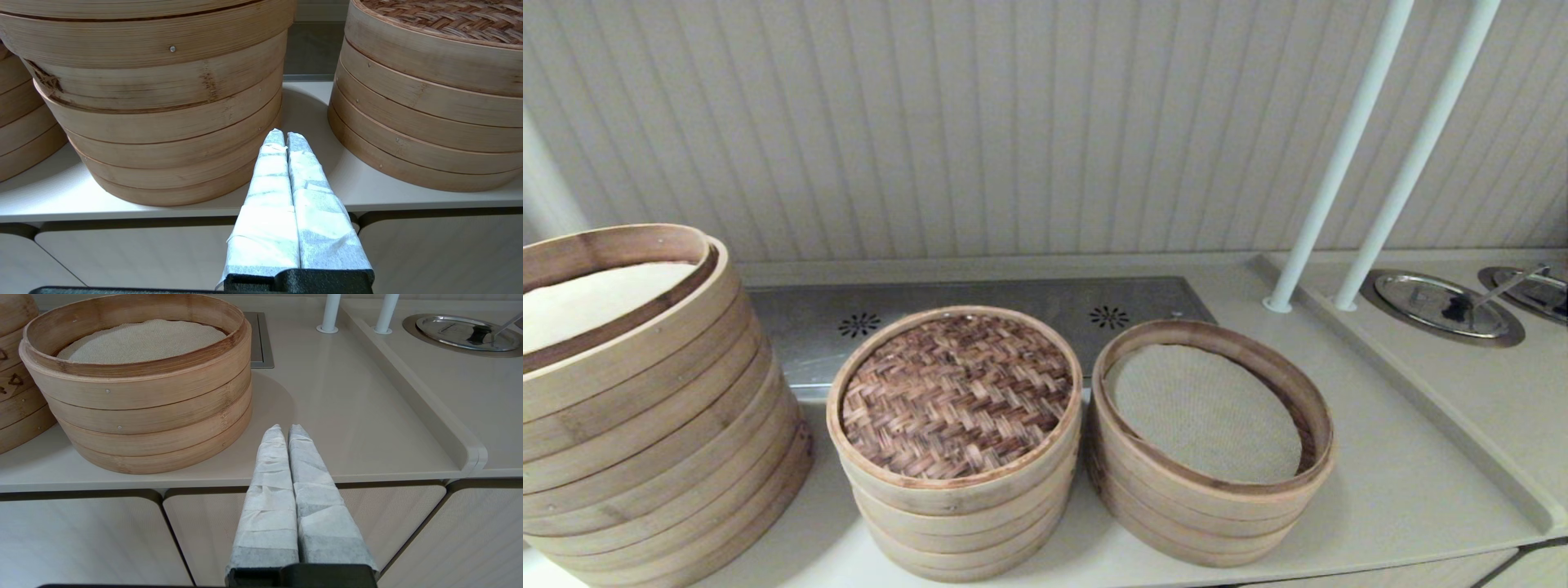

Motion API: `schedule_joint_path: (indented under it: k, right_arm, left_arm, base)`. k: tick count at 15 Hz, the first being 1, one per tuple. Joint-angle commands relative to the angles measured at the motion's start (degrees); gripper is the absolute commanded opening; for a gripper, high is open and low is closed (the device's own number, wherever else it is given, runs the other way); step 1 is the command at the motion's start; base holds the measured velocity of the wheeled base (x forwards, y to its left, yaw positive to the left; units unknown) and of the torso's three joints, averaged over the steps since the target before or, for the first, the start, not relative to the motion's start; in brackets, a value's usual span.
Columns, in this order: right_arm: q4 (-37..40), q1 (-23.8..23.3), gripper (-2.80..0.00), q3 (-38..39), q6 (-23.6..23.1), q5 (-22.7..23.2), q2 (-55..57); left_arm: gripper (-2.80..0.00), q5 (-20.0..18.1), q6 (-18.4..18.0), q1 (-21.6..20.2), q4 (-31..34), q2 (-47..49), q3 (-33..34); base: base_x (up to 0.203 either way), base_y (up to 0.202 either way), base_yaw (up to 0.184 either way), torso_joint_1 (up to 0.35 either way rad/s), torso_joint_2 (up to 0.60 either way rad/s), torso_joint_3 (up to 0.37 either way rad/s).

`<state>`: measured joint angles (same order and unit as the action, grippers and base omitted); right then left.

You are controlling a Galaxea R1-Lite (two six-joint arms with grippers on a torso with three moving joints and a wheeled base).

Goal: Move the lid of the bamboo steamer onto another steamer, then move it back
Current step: Pick up the steamer

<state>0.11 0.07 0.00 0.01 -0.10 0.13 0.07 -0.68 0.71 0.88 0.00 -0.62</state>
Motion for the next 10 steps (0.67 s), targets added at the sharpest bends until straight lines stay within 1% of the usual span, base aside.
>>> schedule_joint_path:
  k: [1,5,7,9,10]
  right_arm:
    - [0.07,0.01,-2.8,0.1,-0.13,0.01,0.04]
    - [1.04,-0.07,-2.8,-0.79,-0.36,0.31,0.13]
    - [8.48,0.0,-2.8,-5.68,-0.36,1.3,0.11]
    - [17.61,0.0,-2.8,-12.98,-0.27,6.94,0.24]
    - [19.67,0.0,-2.8,-16.07,-0.19,9.29,1.33]
  left_arm:
    - [-2.8,0.01,-0.02,0.0,0.0,0.09,0.01]
    - [-2.8,0.01,-0.02,0.0,0.0,0.09,0.01]
    - [-2.8,0.01,-0.02,0.0,0.0,0.09,0.01]
    - [-2.8,0.01,-0.02,0.0,0.0,0.09,0.01]
    - [-2.8,0.01,-0.02,0.0,0.0,0.09,0.01]
  base:
    - [0.0,0.0,0.0,0.0,0.0,0.0]
    - [0.0,0.0,0.0,0.0,0.0,0.0]
    - [0.0,0.0,0.0,0.0,0.0,0.0]
    - [0.0,0.0,0.0,0.0,0.0,0.0]
    - [0.0,0.0,0.0,0.0,0.0,0.0]
